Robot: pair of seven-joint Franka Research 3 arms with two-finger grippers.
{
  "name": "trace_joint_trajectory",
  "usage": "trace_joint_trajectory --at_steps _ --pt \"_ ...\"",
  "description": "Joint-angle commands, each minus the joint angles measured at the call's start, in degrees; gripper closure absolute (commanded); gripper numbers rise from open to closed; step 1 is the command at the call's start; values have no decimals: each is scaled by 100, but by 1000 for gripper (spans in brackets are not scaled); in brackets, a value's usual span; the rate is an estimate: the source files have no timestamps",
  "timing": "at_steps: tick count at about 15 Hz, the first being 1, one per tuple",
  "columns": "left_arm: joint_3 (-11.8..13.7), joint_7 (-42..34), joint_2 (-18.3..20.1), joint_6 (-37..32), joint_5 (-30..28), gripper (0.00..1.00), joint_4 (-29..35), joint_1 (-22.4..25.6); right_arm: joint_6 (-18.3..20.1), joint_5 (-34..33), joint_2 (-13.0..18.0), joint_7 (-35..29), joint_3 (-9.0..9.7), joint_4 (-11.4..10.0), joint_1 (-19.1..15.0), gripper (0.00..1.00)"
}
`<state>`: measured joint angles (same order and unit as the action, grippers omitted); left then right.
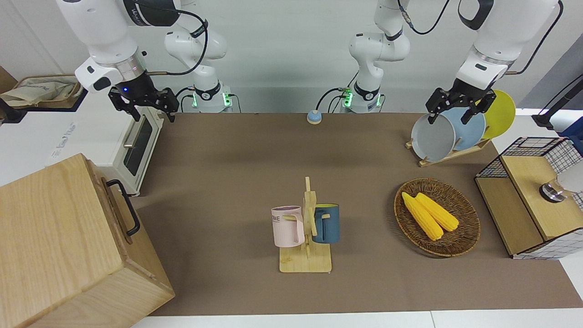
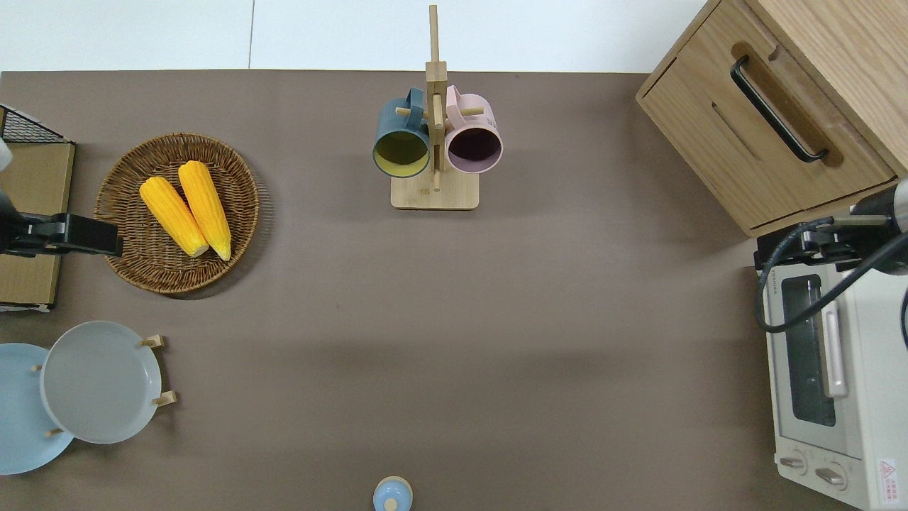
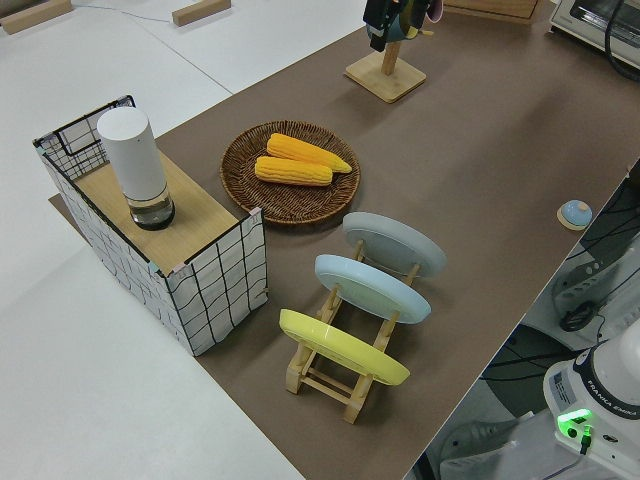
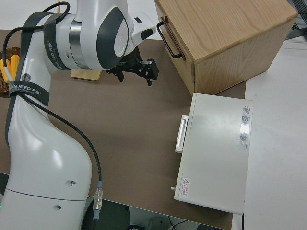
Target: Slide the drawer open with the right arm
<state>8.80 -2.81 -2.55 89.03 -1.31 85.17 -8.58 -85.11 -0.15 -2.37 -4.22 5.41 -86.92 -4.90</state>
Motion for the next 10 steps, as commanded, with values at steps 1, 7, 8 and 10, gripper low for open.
trace_joint_trajectory --at_steps 1,7,8,10 --pt "96 -53 -70 9 78 2 -114 -100 12 -143 -44 132 30 79 7 13" --pt "96 -53 -70 9 78 2 -114 -100 -5 -1634 -316 264 180 114 270 13" --pt "96 -53 -70 9 78 2 -114 -100 -5 -1942 -369 255 180 114 384 13" --pt "96 -53 -70 9 78 2 -114 -100 -5 -2557 -474 220 180 114 700 13"
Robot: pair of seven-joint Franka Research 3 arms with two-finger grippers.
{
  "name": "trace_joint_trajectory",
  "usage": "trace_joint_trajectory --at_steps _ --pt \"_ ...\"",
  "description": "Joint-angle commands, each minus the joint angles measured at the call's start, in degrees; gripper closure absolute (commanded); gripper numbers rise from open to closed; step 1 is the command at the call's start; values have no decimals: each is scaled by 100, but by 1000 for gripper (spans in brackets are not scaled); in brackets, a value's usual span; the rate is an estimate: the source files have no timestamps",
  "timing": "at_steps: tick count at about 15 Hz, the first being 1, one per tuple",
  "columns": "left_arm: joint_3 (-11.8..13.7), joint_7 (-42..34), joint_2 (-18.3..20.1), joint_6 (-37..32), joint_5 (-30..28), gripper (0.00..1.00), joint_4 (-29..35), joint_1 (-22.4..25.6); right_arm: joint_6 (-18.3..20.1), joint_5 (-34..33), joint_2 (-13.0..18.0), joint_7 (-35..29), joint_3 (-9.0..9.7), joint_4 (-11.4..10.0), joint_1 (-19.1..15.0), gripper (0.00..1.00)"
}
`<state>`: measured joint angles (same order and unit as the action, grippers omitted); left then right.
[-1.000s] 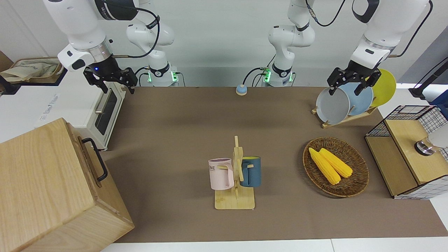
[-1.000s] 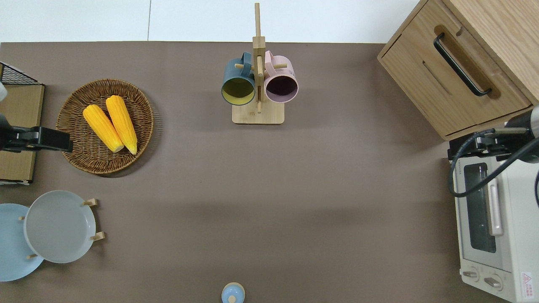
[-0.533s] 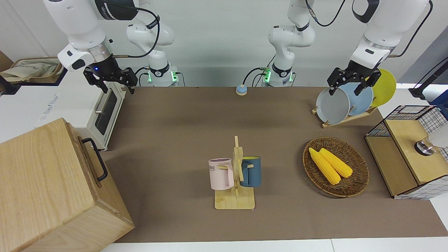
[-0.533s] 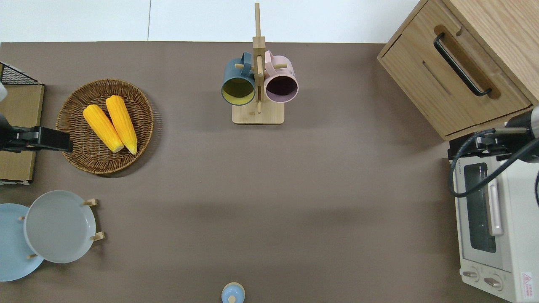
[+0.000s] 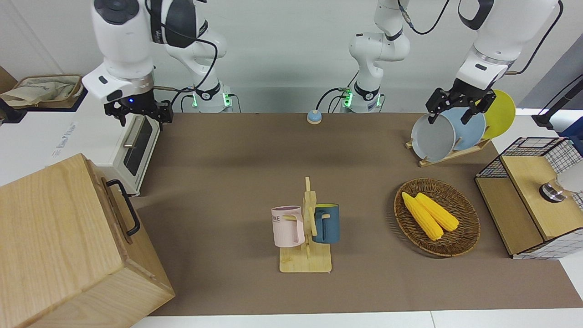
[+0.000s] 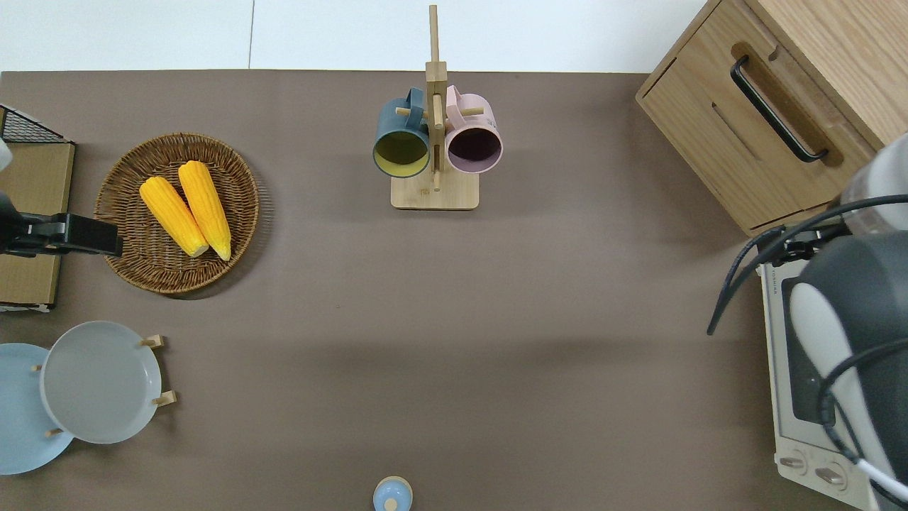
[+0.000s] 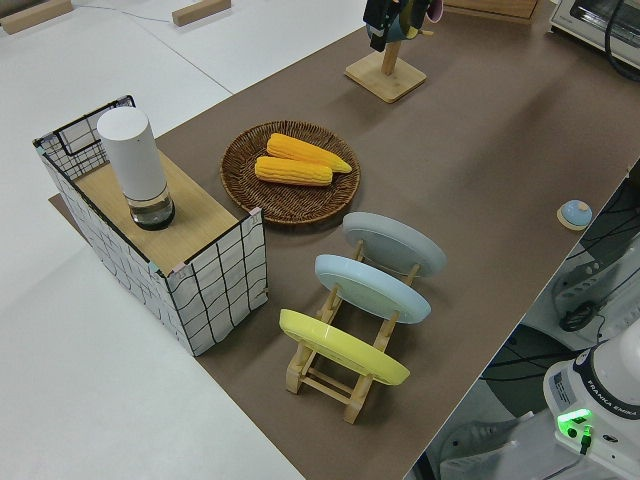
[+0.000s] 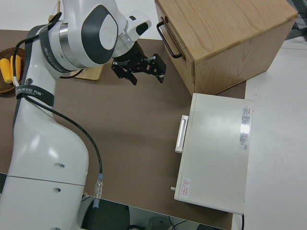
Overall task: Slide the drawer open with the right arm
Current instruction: 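Raise the right arm and reach the right gripper toward the black drawer handle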
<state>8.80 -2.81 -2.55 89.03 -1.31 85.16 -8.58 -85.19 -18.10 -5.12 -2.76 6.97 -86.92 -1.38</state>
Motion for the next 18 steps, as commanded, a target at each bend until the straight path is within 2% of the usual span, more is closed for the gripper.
trace_joint_trajectory --at_steps 1,3,7,10,14,18 --pt "96 -53 -79 9 78 2 -114 -100 2 -1069 -260 48 23 114 462 13" --pt "96 -53 -70 9 78 2 -114 -100 2 -1667 -375 39 23 114 726 13" --pt "96 -53 -70 9 78 5 -114 -100 -173 -2784 -691 -153 41 61 946 13" --pt "96 -53 -70 9 87 5 -114 -100 -393 -3391 -919 -259 41 44 1043 13" --pt "96 -53 -70 9 78 5 -114 -100 -437 -4050 -1139 -505 41 35 1306 13" --pt "96 -53 -70 9 78 5 -114 -100 -446 -4850 -1359 -979 41 -176 1544 15"
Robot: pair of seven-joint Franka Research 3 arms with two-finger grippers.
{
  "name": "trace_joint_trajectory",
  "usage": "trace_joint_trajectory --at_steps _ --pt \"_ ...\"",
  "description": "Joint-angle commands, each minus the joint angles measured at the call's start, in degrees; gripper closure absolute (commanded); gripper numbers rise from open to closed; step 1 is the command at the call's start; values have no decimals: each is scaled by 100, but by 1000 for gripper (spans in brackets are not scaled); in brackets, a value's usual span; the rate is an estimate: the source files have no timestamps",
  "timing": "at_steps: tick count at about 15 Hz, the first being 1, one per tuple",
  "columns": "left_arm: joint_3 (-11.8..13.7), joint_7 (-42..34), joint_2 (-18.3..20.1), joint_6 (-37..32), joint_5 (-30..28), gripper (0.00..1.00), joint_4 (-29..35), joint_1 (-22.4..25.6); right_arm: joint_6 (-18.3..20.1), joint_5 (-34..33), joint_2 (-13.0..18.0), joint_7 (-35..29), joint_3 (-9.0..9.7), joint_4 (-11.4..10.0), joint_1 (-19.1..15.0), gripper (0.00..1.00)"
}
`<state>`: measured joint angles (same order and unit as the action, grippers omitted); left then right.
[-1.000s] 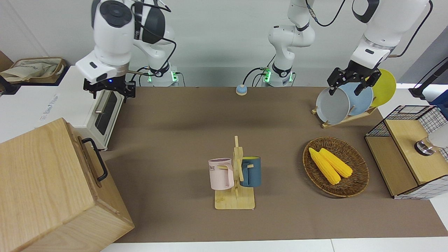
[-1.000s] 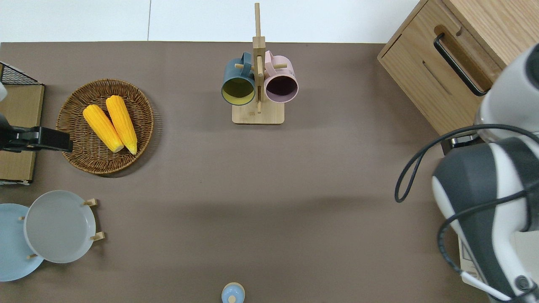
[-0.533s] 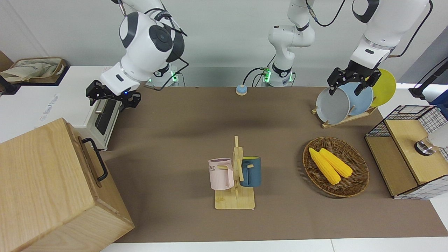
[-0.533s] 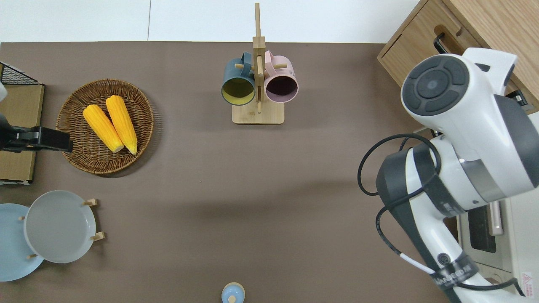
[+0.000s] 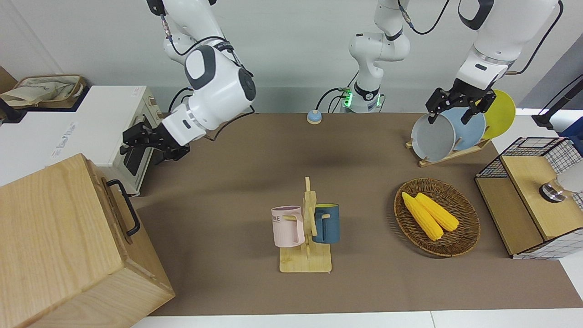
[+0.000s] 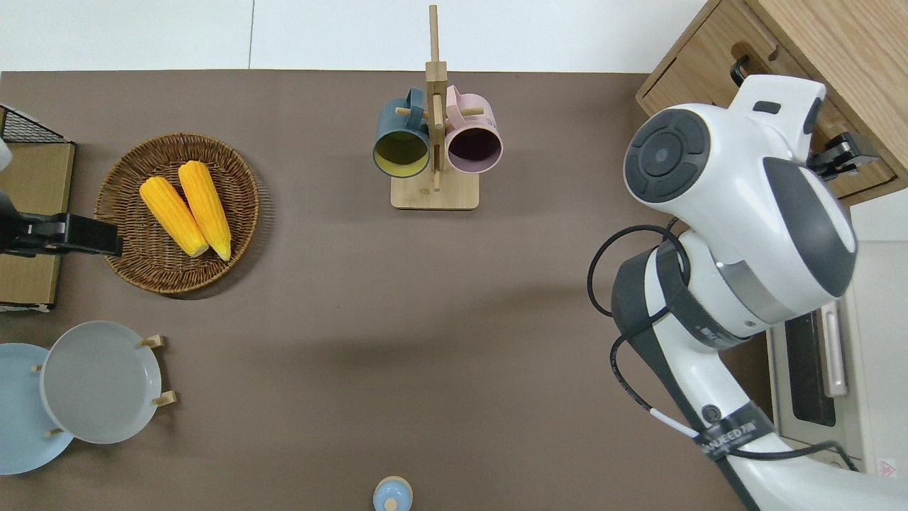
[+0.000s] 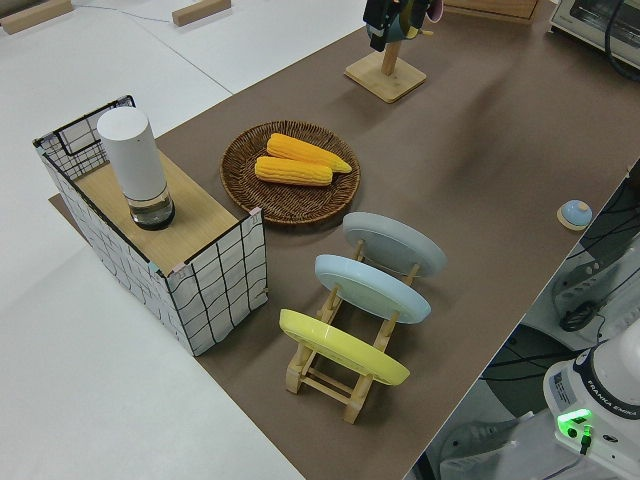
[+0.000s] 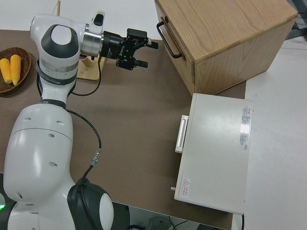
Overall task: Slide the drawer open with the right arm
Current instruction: 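Raise the right arm and reach the right gripper toward the black drawer handle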
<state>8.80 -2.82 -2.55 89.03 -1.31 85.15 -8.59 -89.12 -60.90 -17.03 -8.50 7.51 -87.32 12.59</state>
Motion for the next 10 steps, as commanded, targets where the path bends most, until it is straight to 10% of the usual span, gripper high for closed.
trace_joint_trajectory --at_steps 1,5,10 --pt "96 -52 -70 9 78 2 -113 -99 -79 -677 -213 -485 -13 -189 165 17" --pt "96 -52 -70 9 78 5 -113 -99 -667 -1677 -248 -985 -13 -698 156 19" --pt "96 -52 -70 9 87 2 -113 -99 -1036 -2487 -415 -1039 -13 -839 86 19"
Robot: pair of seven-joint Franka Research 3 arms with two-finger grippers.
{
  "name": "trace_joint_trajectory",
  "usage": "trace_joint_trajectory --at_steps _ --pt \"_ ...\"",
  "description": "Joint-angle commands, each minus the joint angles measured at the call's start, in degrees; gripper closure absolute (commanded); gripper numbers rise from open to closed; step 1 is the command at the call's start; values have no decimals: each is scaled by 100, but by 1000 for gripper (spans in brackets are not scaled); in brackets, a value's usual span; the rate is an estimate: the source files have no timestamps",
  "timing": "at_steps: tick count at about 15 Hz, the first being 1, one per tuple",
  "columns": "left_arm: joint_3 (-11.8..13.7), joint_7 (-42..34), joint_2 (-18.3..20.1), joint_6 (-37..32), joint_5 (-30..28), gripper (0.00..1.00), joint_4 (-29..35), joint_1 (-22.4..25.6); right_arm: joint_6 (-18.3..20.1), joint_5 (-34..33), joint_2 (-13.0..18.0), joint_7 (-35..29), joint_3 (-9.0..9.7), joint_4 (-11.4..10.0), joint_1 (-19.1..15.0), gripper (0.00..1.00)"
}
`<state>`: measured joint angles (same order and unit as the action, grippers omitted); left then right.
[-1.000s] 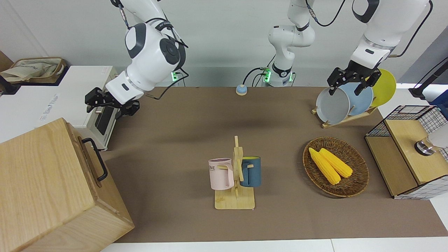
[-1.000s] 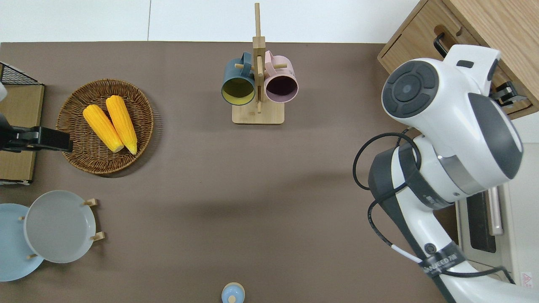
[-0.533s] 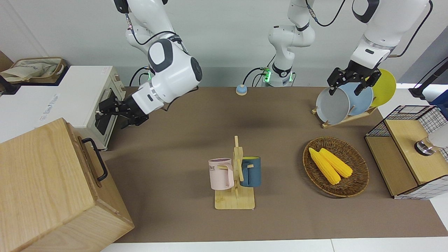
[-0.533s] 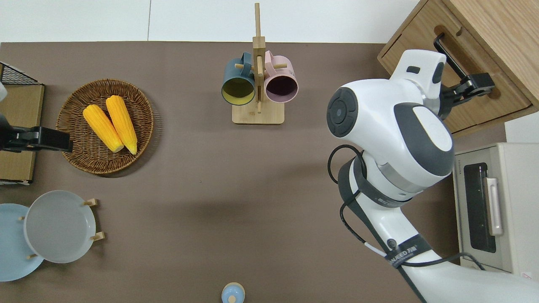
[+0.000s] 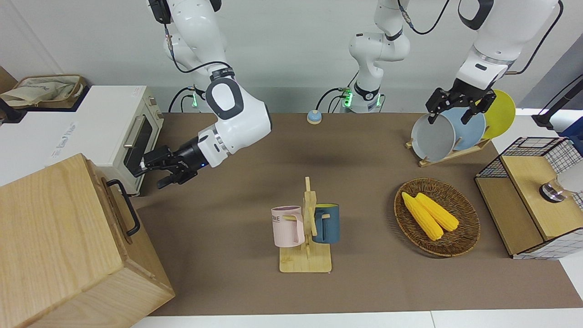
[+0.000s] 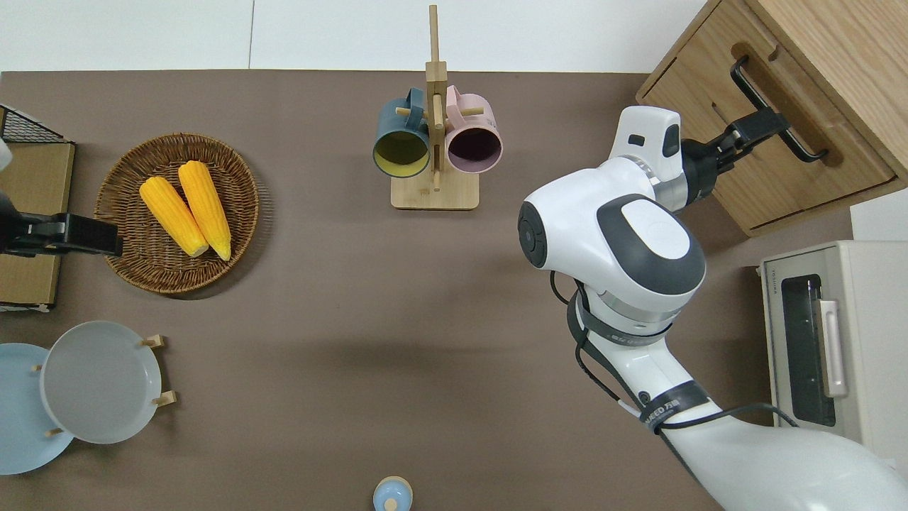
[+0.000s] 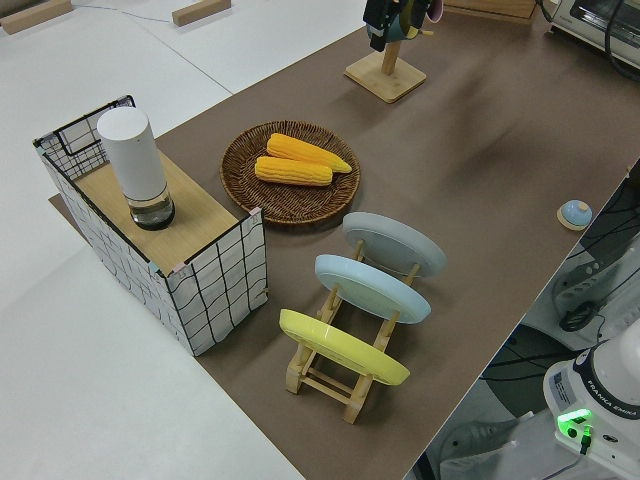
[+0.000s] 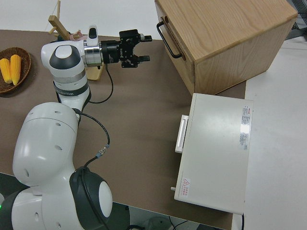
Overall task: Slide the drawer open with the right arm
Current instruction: 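Close the right gripper on the black drawer handle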
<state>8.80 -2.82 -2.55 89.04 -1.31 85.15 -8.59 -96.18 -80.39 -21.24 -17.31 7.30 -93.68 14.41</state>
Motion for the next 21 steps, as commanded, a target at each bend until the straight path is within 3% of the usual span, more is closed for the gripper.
trace_joint_trajectory --at_steps 1,7,15,18,21 --pt "96 -52 -70 9 78 5 -113 -99 -427 -669 6 -246 9 -220 -114 19" --pt "96 -52 -70 9 78 5 -113 -99 -463 -1548 -82 -1133 -18 -721 -237 21" --pt "96 -52 -70 9 78 5 -113 -99 -673 -1997 -91 -1143 -62 -766 -465 28" --pt "96 -52 -70 9 78 2 -113 -99 -919 -2085 -91 -1143 -61 -748 -597 30" --pt "96 -52 -70 9 87 5 -113 -99 -972 -2121 -91 -1152 -62 -739 -615 84"
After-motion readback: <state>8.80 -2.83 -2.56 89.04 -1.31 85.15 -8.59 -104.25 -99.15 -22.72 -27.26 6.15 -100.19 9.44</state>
